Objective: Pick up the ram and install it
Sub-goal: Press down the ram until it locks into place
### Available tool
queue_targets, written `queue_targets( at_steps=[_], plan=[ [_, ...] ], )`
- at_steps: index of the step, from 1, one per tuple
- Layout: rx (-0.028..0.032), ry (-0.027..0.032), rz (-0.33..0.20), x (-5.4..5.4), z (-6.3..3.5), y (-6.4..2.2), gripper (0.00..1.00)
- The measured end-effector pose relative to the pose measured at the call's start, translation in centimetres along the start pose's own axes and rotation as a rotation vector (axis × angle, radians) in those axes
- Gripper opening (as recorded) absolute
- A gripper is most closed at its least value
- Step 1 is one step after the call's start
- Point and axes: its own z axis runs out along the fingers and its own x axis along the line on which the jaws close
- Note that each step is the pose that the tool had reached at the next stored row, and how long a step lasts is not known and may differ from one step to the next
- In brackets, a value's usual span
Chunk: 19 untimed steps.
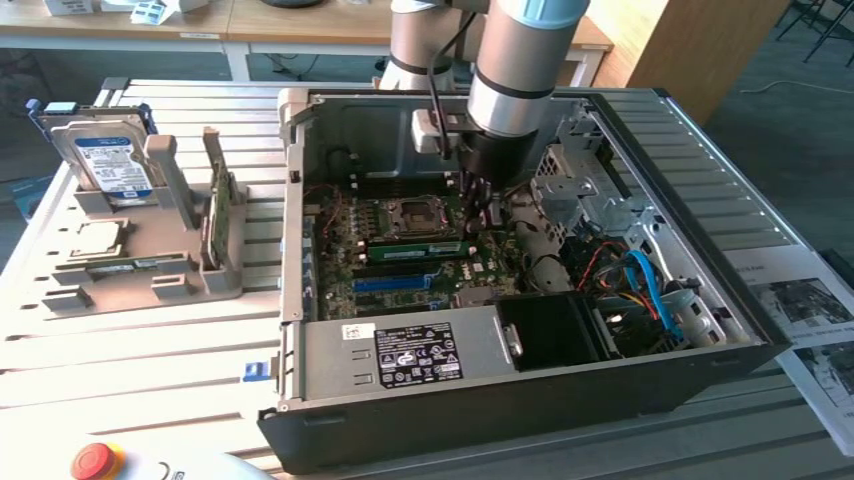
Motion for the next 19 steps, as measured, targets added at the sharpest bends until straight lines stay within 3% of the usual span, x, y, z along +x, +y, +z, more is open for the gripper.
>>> queue_targets(
  at_steps=[19],
  plan=[
    [0.0008, 0.0007, 0.000, -0.02, 0.60, -0.12, 0.11]
  ],
)
